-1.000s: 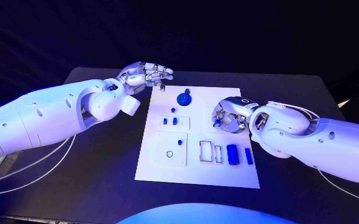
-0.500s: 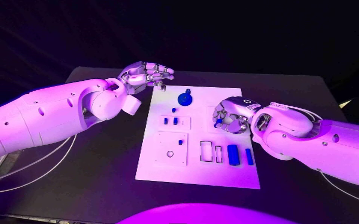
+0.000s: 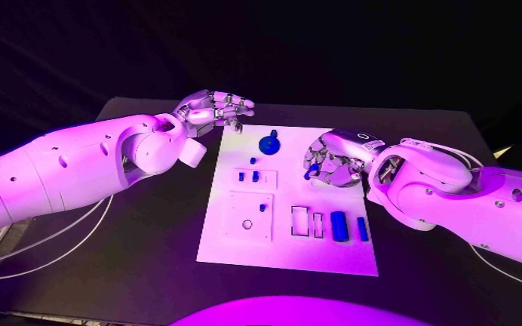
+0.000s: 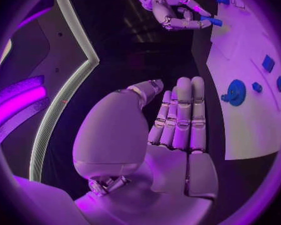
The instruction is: Assemble the parts on the task board
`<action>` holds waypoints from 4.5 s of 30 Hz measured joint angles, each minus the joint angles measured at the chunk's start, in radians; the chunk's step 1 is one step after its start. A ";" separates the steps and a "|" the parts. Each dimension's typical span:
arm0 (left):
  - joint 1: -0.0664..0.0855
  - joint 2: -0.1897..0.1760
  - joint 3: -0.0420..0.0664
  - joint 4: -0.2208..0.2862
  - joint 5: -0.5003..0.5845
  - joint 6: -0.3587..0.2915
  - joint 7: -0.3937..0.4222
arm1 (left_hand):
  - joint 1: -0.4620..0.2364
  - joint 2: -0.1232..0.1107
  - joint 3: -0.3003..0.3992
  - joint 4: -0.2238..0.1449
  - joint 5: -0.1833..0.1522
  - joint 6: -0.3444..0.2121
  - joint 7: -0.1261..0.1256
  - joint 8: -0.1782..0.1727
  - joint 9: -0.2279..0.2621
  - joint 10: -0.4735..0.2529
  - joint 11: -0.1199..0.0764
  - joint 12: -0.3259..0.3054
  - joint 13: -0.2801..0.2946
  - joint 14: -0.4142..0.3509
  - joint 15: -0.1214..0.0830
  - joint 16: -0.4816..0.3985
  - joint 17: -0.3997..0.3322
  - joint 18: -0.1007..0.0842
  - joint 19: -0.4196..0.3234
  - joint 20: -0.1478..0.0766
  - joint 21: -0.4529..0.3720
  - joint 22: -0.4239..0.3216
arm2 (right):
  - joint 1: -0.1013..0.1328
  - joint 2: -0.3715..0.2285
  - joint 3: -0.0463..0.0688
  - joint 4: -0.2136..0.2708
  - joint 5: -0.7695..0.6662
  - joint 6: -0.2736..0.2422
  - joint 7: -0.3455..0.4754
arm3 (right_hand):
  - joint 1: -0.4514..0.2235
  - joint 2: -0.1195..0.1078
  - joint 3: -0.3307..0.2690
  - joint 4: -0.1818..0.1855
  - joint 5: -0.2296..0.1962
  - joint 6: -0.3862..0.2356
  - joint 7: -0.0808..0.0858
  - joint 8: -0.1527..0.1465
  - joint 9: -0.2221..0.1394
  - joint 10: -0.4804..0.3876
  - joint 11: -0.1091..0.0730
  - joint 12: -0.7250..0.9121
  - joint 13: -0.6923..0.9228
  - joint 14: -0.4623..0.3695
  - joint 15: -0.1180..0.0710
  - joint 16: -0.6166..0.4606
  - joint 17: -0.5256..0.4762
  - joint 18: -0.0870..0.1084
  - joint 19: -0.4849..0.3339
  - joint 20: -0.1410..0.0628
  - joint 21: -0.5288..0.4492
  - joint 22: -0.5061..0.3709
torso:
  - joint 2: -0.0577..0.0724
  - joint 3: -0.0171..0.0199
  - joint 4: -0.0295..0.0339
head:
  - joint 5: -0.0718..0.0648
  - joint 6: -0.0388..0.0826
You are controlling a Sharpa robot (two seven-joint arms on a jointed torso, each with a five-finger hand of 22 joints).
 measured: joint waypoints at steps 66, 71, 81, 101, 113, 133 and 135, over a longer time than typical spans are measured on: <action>0.000 0.019 0.000 -0.005 -0.002 0.015 -0.004 | 0.000 0.000 0.000 0.000 0.000 0.000 0.000 0.003 0.000 0.000 0.000 0.000 0.001 -0.003 0.003 0.000 -0.001 0.000 0.000 0.000 0.000 0.000 | -0.149 0.297 -0.028 -0.081 -0.124 0.038 0.054 | 0.004 0.004 0.002 -0.008 0.008 -0.008 0.006 0.001 0.005 0.003 0.003 -0.023 0.003 0.000 0.000 0.000 -0.008 0.000 0.000 0.000 -0.006 0.000 | 0.002 0.0000 0.0001 | 0.107 -0.030; 0.000 0.019 0.000 -0.005 -0.002 0.015 -0.004 | 0.000 0.000 0.000 0.000 0.000 0.000 0.000 0.003 0.000 -0.004 -0.004 0.006 0.001 -0.003 0.004 -0.004 -0.001 0.000 0.000 0.000 -0.004 -0.001 | -0.149 0.302 -0.028 -0.085 -0.131 0.048 0.048 | 0.004 0.004 0.002 -0.008 0.008 -0.008 0.006 0.001 0.006 0.003 0.003 -0.023 0.003 0.000 0.000 0.000 -0.009 0.000 0.000 0.000 -0.011 0.000 | 0.002 0.0007 -0.0001 | 0.107 -0.032; 0.000 0.019 0.000 -0.005 -0.003 0.016 -0.005 | 0.000 0.000 0.000 0.000 0.000 0.000 0.000 0.003 0.000 -0.004 -0.004 0.006 0.001 -0.003 0.003 -0.004 -0.001 0.000 0.000 0.000 -0.004 -0.001 | -0.151 0.311 -0.029 -0.088 -0.146 0.052 0.037 | 0.004 0.004 -0.003 -0.013 0.008 -0.013 0.010 0.000 0.009 0.003 0.003 -0.023 0.005 0.000 0.000 0.000 -0.014 0.000 0.000 0.000 -0.022 0.000 | 0.001 0.0009 -0.0008 | 0.107 -0.033; 0.000 0.020 0.000 -0.005 -0.003 0.020 -0.009 | 0.000 0.000 -0.003 -0.003 0.000 0.000 0.000 0.008 0.000 -0.007 0.000 0.006 0.001 -0.003 0.003 -0.004 -0.002 0.000 0.000 0.000 -0.004 0.000 | -0.157 0.309 -0.034 -0.094 -0.149 0.029 0.037 | -0.077 -0.078 0.013 -0.047 0.031 -0.147 0.040 -0.070 -0.019 -0.125 0.009 -0.089 -0.003 -0.006 0.031 -0.028 -0.074 0.000 -0.059 0.033 -0.166 0.000 | 0.001 0.0003 -0.0007 | 0.102 -0.031; 0.000 0.019 0.000 -0.006 -0.003 0.024 -0.013 | 0.000 0.000 -0.003 -0.003 0.000 0.000 0.000 0.008 0.000 -0.007 0.000 0.006 0.001 -0.003 0.003 -0.004 -0.002 0.000 0.000 0.000 -0.004 -0.001 | -0.157 0.252 -0.034 -0.045 -0.143 -0.019 0.047 | -0.041 -0.080 -0.147 -0.035 0.038 -0.201 0.025 -0.081 -0.019 -0.280 0.031 -0.053 -0.021 -0.042 0.059 -0.074 -0.165 0.016 -0.111 0.054 -0.320 0.000 | 0.001 0.0006 -0.0004 | 0.093 -0.027; 0.000 0.022 -0.006 -0.013 -0.004 0.028 -0.014 | 0.000 0.000 -0.006 0.000 0.000 -0.007 0.000 0.008 -0.001 -0.014 0.000 0.006 0.001 -0.003 0.003 -0.004 -0.001 0.000 0.000 0.000 -0.007 -0.003 | -0.045 -0.142 -0.022 0.078 0.266 -0.114 0.087 | -0.076 -0.072 -0.304 0.184 0.180 -0.072 -0.002 0.049 0.027 0.023 -0.065 0.407 0.211 -0.007 -0.021 -0.031 -0.086 0.022 -0.041 -0.009 -0.211 0.000 | -0.009 -0.0006 -0.0056 | -0.011 -0.018; 0.000 0.023 -0.008 -0.013 -0.004 0.028 -0.013 | 0.000 0.000 -0.006 0.000 0.000 -0.007 0.000 0.008 -0.001 -0.014 0.000 0.006 0.001 -0.003 0.003 -0.004 -0.001 0.000 0.000 0.000 -0.007 -0.003 | -0.045 -0.182 -0.023 0.086 0.308 -0.109 0.075 | -0.092 -0.065 -0.325 0.207 0.214 -0.084 -0.016 0.099 0.064 0.012 -0.074 0.596 0.434 -0.003 -0.025 0.018 0.005 0.015 -0.029 -0.021 -0.169 0.000 | -0.011 -0.0006 -0.0068 | -0.034 -0.019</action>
